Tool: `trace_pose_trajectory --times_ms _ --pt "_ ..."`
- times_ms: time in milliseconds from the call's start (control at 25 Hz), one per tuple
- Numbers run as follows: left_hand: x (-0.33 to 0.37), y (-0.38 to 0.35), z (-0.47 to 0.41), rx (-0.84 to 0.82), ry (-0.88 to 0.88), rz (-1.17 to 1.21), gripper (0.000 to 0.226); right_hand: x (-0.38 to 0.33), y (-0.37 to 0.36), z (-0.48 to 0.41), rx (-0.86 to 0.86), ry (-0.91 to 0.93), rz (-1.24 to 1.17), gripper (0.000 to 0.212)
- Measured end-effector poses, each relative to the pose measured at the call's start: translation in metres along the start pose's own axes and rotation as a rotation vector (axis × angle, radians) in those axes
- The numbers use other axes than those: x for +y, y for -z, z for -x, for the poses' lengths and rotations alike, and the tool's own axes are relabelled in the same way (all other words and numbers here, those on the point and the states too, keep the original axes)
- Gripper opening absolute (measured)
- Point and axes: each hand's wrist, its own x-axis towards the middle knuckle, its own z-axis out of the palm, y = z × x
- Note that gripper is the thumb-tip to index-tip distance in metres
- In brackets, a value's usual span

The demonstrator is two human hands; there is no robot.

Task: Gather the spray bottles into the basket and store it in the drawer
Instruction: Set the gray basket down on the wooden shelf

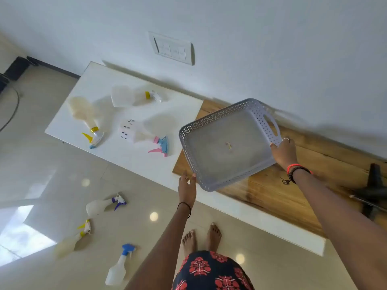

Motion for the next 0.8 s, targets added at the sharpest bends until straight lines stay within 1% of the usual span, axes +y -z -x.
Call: trace_pose_trajectory --times_ms 80,160,280,360,520,600,720,800 --pt "-0.003 -0.007 -0.008 0.013 -0.051 0.005 0.044 -0.002 -0.005 -0.009 -0.002 -0.011 0.011 0.058" --pt "-0.007 -0.013 -0.012 0.026 -0.077 0.045 0.041 -0.003 -0.009 -0.015 0.016 0.007 0.064 0.052" --pt "-0.009 -0.018 -0.017 0.085 -0.038 0.137 0.040 -0.002 -0.008 -0.022 0.092 0.005 0.163 0.039" --pt "-0.011 -0.020 -0.020 0.075 -0.045 0.136 0.034 -0.001 -0.007 -0.023 0.121 0.001 0.218 0.028" --pt "-0.008 -0.020 -0.024 0.121 -0.045 0.126 0.030 0.006 -0.004 -0.020 0.140 -0.038 0.220 0.010" --pt "-0.006 -0.018 -0.026 0.129 -0.039 0.096 0.030 0.013 -0.001 -0.015 0.135 -0.075 0.187 0.011" --pt "0.000 -0.017 -0.027 0.131 -0.037 0.060 0.028 0.026 0.002 -0.007 0.125 -0.131 0.090 0.031" --pt "0.005 -0.016 -0.030 0.126 -0.045 0.020 0.026 0.035 0.003 0.002 0.115 -0.164 0.019 0.031"
